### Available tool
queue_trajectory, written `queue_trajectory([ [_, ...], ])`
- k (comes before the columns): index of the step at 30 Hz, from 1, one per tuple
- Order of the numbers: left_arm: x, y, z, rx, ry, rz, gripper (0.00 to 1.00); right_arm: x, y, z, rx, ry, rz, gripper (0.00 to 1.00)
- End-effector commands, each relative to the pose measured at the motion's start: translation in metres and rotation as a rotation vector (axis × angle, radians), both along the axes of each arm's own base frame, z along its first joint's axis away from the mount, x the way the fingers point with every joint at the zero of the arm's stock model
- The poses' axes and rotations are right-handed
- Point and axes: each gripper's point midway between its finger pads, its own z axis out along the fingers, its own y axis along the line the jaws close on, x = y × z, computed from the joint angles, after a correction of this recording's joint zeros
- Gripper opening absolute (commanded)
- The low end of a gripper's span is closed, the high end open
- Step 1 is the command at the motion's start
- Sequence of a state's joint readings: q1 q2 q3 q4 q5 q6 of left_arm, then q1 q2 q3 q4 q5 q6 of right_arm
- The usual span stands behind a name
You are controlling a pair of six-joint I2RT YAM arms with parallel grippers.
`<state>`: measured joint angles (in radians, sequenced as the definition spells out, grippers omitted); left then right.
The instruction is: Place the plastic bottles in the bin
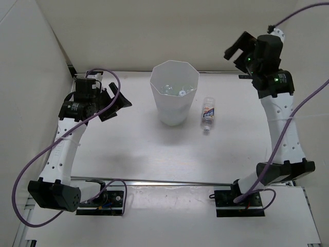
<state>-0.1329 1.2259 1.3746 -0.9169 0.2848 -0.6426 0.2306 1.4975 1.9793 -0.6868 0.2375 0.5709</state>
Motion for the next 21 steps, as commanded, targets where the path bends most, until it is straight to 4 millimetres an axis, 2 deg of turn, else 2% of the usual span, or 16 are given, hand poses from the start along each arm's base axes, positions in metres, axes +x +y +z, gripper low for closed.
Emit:
queue_trajectory([
  [1,-0.009,-0.001,0.005,-0.002,-0.035,-0.023,1.0,-0.001,-0.02,-0.118,0.061,0.377,-0.027,1.0],
  [2,-0.01,0.001,0.0,0.007,-0.024,-0.015,1.0,-0.003,-0.016,-0.134,0.079,0.416,0.002,1.0],
  [3,-0.011,0.002,0.002,0.011,-0.035,-0.008,1.0,-0.006,-0.016,-0.164,0.088,0.496,0.012,1.0],
  [5,-0.013,0.003,0.0,0.012,-0.032,-0.008,1.0,-0.006,-0.009,-0.188,0.097,0.557,0.056,1.0],
  [6,-0.017,0.003,-0.002,0.013,-0.023,-0.008,1.0,-0.003,-0.005,-0.207,0.085,0.605,0.083,1.0],
  [9,-0.022,0.004,-0.007,0.021,-0.011,-0.014,1.0,0.004,0.003,-0.228,0.065,0.661,0.122,1.0],
  [10,-0.023,0.007,-0.009,0.037,-0.007,-0.012,1.0,0.008,0.007,-0.244,0.042,0.702,0.13,1.0],
  [12,-0.027,0.009,-0.011,0.046,0.0,-0.004,1.0,0.017,0.009,-0.26,-0.002,0.742,0.138,1.0],
  [14,-0.031,0.01,-0.014,0.047,0.009,-0.005,1.0,0.021,0.013,-0.27,-0.029,0.773,0.162,1.0],
  [15,-0.032,0.012,-0.01,0.045,-0.003,0.005,1.0,0.025,0.013,-0.287,-0.041,0.814,0.169,1.0],
  [17,-0.036,0.013,-0.009,0.045,-0.003,0.005,1.0,0.028,0.014,-0.296,-0.079,0.849,0.173,1.0],
  [18,-0.037,0.013,-0.014,0.047,0.009,0.005,1.0,0.029,0.012,-0.31,-0.097,0.879,0.171,1.0],
  [21,-0.044,0.014,-0.018,0.048,0.018,0.004,1.0,0.027,0.02,-0.328,-0.127,0.917,0.204,1.0],
])
